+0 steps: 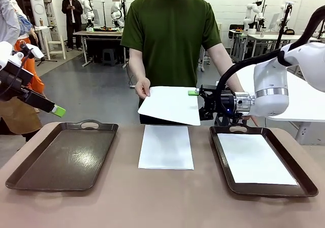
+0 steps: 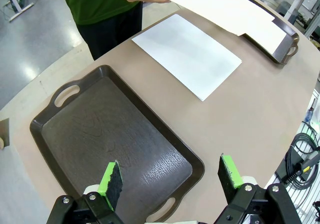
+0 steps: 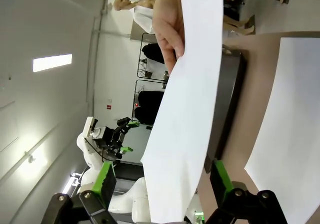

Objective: Sort the A4 documents.
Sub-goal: Receive the A4 Paper.

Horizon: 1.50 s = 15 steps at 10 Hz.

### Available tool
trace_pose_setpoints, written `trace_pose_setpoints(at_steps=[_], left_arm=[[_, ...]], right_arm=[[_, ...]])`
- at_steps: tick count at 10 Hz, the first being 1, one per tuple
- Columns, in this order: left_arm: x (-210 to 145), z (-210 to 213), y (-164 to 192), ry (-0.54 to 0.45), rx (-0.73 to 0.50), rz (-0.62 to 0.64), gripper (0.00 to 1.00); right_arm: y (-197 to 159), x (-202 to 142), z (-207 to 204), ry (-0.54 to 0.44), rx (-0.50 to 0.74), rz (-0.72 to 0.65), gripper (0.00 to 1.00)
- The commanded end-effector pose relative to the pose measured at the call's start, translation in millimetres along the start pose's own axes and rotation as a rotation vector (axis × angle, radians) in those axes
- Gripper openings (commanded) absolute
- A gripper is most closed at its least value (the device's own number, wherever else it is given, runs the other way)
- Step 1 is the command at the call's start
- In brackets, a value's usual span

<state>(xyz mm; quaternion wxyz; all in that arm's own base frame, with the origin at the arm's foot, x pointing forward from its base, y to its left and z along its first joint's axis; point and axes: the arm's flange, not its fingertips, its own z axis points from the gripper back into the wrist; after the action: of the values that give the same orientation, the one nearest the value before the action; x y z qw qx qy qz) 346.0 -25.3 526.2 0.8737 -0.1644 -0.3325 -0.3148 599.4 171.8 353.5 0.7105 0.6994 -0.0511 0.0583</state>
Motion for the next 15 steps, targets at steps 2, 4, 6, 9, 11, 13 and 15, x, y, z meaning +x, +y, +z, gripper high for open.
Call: trace_pose_setpoints(at_steps=[2,4,6,9,11,13,15], left_arm=[[-1.9,-0.6,3.0,-0.008,-0.012,-0.013,1.0],[-1.9,-0.6,3.0,-0.008,-0.012,-0.013,1.0],[-1.9,-0.6,3.0,-0.008,-0.012,-0.013,1.0],[-1.9,-0.6,3.0,-0.008,-0.012,-0.013,1.0],[-1.9,-0.6,3.0,-0.008,-0.012,-0.013,1.0],[-1.9,-0.6,3.0,-0.008,-0.012,-0.013,1.0],[-1.9,-0.6,3.0,-0.008,-0.012,-0.013,1.0]], right_arm=[[-0.2,5.9,-4.2,0.029,0.033,0.005,0.84],[-0.1,5.7,-4.2,0.046,0.029,0.005,0.81],[-0.8,6.8,-3.8,0.052,0.031,-0.004,0.64],[-2.5,9.6,-3.9,0.059,0.044,-0.02,0.17],[-2.2,10.2,-4.7,0.069,0.037,-0.018,0.0],[-3.6,11.4,-4.8,0.07,0.031,-0.02,0.0],[-4.9,11.9,-3.9,0.076,0.034,-0.023,0.0]])
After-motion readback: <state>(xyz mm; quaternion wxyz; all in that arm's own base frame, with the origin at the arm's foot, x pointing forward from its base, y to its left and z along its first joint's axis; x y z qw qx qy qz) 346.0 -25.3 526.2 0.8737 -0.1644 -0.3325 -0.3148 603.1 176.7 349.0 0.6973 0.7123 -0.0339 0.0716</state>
